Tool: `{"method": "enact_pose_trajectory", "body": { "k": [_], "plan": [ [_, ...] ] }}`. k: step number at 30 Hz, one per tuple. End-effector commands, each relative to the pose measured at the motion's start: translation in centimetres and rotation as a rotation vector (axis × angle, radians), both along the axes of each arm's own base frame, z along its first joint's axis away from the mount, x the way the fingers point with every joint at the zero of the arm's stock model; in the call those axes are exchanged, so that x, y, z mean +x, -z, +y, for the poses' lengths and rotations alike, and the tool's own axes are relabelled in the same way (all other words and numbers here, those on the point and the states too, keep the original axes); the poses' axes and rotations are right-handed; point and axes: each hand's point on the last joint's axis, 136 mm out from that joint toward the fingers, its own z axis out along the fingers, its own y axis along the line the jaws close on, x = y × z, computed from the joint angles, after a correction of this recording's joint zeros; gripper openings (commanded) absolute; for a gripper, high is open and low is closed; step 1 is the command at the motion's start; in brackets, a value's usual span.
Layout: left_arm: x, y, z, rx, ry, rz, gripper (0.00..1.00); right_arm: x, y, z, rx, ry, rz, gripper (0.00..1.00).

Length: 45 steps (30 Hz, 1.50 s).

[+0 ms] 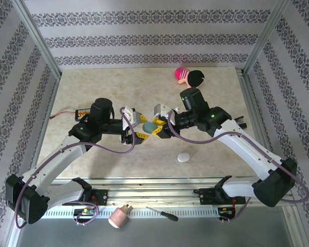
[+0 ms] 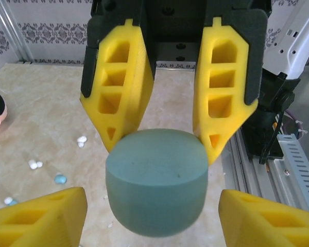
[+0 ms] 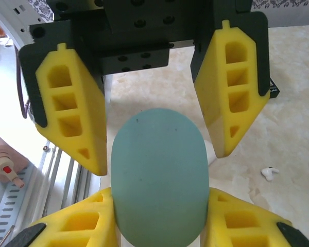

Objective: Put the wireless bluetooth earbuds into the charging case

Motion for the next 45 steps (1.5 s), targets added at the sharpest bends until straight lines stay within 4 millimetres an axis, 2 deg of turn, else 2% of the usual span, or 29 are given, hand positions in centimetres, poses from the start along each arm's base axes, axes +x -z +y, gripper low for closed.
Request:
{"method": "enact_pose_trajectory", "body": {
  "k": [1,13,23,25,28,33,38,40,43,45],
  "plan": [
    [-0.52,-1.45,-0.98,-0.053,0.047,-0.017,0.63,-0.71,-2.32,0.06,0.063,-0.031,-0.022,0.29],
    [-0.74,-1.73,-1.07,-0.058,0.051,0.009,0.47,-0.67,-2.2,0.06,0.065,-0.03,-0.034,0.28],
    [-1.28,-2.02,-1.33,-0.073,0.075,0.036,0.43,-0.7,-1.78,-0.03,0.05,-0.023,-0.036,0.28],
    [-1.26,-2.06,-1.41,-0.076,0.076,0.042,0.5,-0.68,-1.69,-0.04,0.047,-0.021,-0.037,0.28],
    [-1.25,-2.12,-1.51,-0.08,0.076,0.042,0.5,-0.72,-1.73,-0.01,0.049,-0.023,-0.04,0.28],
    [-1.21,-2.05,-1.55,-0.078,0.077,0.043,0.37,-0.76,-1.66,-0.09,0.048,-0.022,-0.042,0.28],
    [-1.32,-2.11,-1.59,-0.082,0.085,0.04,0.33,-0.67,-1.47,-0.16,0.042,-0.015,-0.045,0.28],
    [-1.36,-2.03,-1.59,-0.083,0.088,0.035,0.32,-0.54,-1.49,-0.2,0.043,-0.009,-0.051,0.34],
    [-1.39,-1.64,-1.51,-0.08,0.086,0.024,0.31,-0.29,-1.75,-0.27,0.056,0.005,-0.066,0.48],
    [-1.41,-1.46,-1.46,-0.078,0.085,0.021,0.31,0.05,-1.9,-0.38,0.064,0.022,-0.067,0.51]
  ]
}}
